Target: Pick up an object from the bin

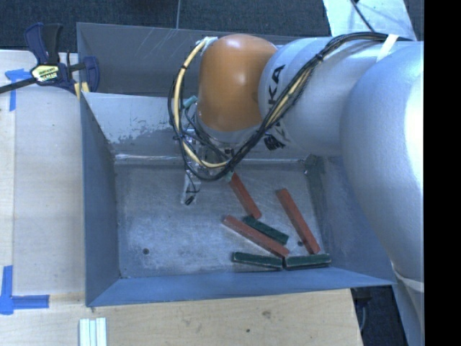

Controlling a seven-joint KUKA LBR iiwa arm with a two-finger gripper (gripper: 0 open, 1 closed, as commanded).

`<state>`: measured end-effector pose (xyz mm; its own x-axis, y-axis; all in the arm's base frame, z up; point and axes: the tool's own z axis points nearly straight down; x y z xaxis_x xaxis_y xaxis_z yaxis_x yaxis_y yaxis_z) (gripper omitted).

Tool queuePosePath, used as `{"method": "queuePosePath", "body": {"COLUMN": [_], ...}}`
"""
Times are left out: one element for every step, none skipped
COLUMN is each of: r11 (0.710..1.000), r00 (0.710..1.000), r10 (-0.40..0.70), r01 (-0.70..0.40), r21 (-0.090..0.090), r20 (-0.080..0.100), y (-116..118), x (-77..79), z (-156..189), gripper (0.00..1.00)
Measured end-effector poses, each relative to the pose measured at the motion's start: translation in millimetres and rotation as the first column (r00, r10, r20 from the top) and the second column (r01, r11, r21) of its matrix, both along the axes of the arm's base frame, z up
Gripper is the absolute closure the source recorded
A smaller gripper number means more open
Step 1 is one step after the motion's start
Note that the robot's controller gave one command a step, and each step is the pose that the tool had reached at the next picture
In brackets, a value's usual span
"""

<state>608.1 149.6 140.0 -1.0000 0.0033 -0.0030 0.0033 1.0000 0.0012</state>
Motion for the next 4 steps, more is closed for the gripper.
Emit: {"method": "queuePosePath", "body": {"r11": [0.996,1.0,1.0,0.998], "r00": [0.996,1.0,1.0,0.998], "r10": [0.084,0.02,0.025,0.06], "r01": [-0.084,-0.02,-0.025,-0.06], "r21": [-0.005,-0.004,-0.001,-0.003], "r20": [-0.007,-0.004,0.001,-0.004], "y": [-99.3,-169.9,-165.3,-196.9], "x": [-35.3,-73.0,-70.8,-93.6], "z": [-72.9,-70.0,-69.3,-40.2], "gripper": [0.0,0.0,1.0,1.0]}}
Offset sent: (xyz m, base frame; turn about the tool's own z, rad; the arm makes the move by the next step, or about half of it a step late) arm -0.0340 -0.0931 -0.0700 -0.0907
